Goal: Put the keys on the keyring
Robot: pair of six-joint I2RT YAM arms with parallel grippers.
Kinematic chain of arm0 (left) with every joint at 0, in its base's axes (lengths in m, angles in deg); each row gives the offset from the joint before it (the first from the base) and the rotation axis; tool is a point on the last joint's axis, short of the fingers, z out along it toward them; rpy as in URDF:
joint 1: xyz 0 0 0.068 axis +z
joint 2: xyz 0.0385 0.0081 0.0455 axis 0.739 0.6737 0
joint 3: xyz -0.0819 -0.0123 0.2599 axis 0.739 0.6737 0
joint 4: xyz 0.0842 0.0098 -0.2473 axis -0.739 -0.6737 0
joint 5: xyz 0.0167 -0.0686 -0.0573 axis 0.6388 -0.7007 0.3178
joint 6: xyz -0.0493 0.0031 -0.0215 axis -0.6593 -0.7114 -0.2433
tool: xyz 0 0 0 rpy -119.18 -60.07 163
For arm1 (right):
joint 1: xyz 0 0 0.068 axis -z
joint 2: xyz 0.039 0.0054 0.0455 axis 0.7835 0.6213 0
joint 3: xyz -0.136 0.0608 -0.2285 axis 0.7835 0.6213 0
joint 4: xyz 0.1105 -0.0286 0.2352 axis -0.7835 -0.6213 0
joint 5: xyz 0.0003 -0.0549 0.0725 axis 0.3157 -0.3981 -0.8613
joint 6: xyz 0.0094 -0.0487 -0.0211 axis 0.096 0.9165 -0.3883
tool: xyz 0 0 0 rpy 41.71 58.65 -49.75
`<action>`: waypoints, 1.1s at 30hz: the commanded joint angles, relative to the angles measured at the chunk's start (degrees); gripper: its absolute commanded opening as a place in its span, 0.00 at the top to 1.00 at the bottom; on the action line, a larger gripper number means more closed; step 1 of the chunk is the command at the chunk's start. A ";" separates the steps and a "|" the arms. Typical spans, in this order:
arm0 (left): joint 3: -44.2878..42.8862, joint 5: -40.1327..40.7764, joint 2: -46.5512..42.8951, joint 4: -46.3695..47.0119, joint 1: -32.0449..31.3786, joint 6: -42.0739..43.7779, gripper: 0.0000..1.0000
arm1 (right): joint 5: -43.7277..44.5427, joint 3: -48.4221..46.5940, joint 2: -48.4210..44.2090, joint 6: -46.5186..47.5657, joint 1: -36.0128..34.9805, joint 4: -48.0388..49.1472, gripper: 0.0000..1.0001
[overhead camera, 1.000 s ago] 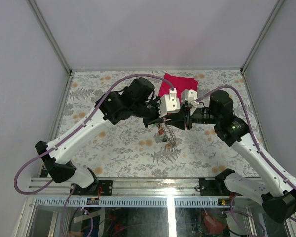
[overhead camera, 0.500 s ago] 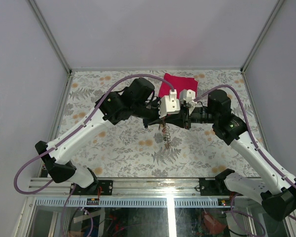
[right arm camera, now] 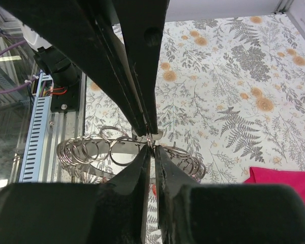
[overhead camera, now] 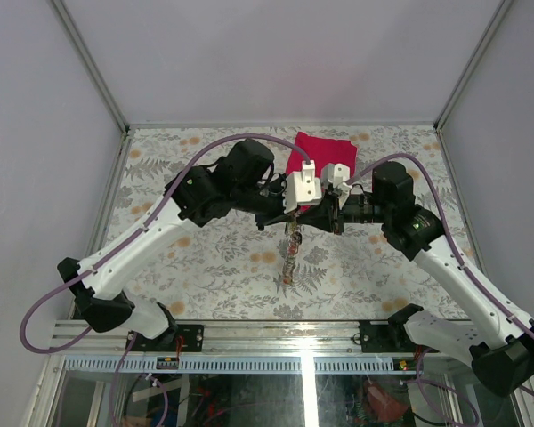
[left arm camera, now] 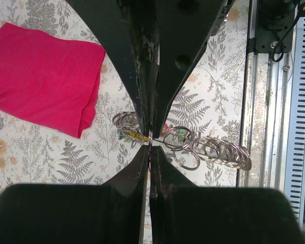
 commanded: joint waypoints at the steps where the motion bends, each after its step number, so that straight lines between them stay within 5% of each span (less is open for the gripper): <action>1: -2.63 -2.32 -2.34 4.06 -0.31 -0.07 1.00 | -0.87 -0.85 0.51 0.03 -0.09 1.85 0.91; 7: -2.44 -2.30 -2.24 4.06 -0.34 -0.23 1.00 | -1.26 0.61 -1.04 -2.77 -0.09 6.58 0.75; 23: -2.88 -2.53 -1.67 3.78 -0.34 0.03 1.00 | -3.06 -0.39 -1.35 -3.53 -0.14 7.20 0.74; 24: -2.89 -2.59 -1.68 3.80 -0.35 0.04 1.00 | -3.07 -0.35 -1.28 -3.51 -0.13 7.20 0.76; 25: -2.99 -2.61 -1.72 3.80 -0.33 0.03 1.00 | -3.15 -0.37 -1.08 -3.52 -0.10 7.16 0.89; 28: -2.70 -2.38 -1.61 3.73 -0.32 0.02 1.00 | -3.08 -0.43 -1.27 -3.57 -0.07 7.44 0.99; 33: -1.14 -1.95 -2.89 5.63 -0.30 -1.04 0.91 | -1.78 -0.12 -3.36 -3.24 -0.14 7.80 1.00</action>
